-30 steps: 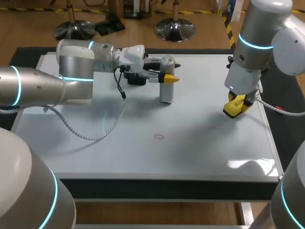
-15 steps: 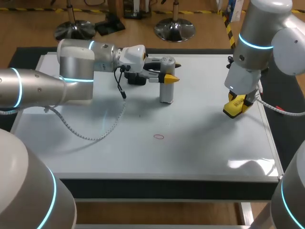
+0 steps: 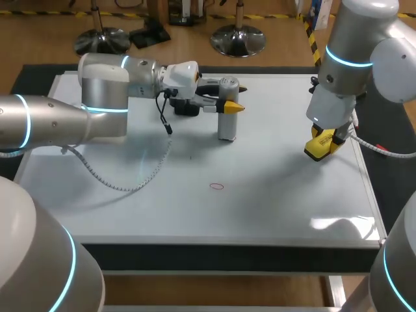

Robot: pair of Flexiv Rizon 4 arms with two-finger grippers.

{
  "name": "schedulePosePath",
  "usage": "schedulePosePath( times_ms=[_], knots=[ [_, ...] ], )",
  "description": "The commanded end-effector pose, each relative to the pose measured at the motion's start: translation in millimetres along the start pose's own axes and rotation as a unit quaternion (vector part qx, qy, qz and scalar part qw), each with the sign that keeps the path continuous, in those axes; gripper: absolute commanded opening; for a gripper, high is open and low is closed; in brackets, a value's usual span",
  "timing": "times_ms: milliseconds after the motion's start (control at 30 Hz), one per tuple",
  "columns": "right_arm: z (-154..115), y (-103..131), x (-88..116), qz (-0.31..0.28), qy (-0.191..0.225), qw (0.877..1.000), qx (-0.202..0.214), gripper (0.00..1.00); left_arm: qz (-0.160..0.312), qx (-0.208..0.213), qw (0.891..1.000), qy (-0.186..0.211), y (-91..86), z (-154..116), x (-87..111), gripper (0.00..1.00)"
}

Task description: Pick up the inspection probe, press it on each red-marked spot on the whiteboard one by one, put down the probe, pick up the eraser, and wipe off all the red marks.

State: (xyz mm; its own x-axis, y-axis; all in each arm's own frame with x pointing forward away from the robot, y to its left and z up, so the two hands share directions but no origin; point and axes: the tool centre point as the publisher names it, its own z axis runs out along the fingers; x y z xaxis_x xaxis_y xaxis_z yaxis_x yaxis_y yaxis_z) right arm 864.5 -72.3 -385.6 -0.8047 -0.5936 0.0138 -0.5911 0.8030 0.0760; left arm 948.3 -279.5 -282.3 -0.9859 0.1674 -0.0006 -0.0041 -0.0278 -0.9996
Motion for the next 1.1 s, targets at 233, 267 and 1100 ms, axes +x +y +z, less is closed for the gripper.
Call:
schedulePosePath(
  times_ms=[233,267,1100],
  knots=[
    [-0.7,-0.6,-0.3,-0.001,0.001,1.0,0.001,0.0,0.0,-0.001,1.0,0.001,-0.4,-0.4,-0.5,0.0],
    [-0.7,-0.6,-0.3,-0.001,0.001,1.0,0.001,0.0,0.0,-0.001,1.0,0.001,-0.4,-0.4,-0.5,0.0],
    [-0.7,-0.6,-0.3,-0.001,0.001,1.0,0.001,0.0,0.001,-0.005,0.99,0.142,-51.9,-0.5,-45.3,0.0]
  ],
)
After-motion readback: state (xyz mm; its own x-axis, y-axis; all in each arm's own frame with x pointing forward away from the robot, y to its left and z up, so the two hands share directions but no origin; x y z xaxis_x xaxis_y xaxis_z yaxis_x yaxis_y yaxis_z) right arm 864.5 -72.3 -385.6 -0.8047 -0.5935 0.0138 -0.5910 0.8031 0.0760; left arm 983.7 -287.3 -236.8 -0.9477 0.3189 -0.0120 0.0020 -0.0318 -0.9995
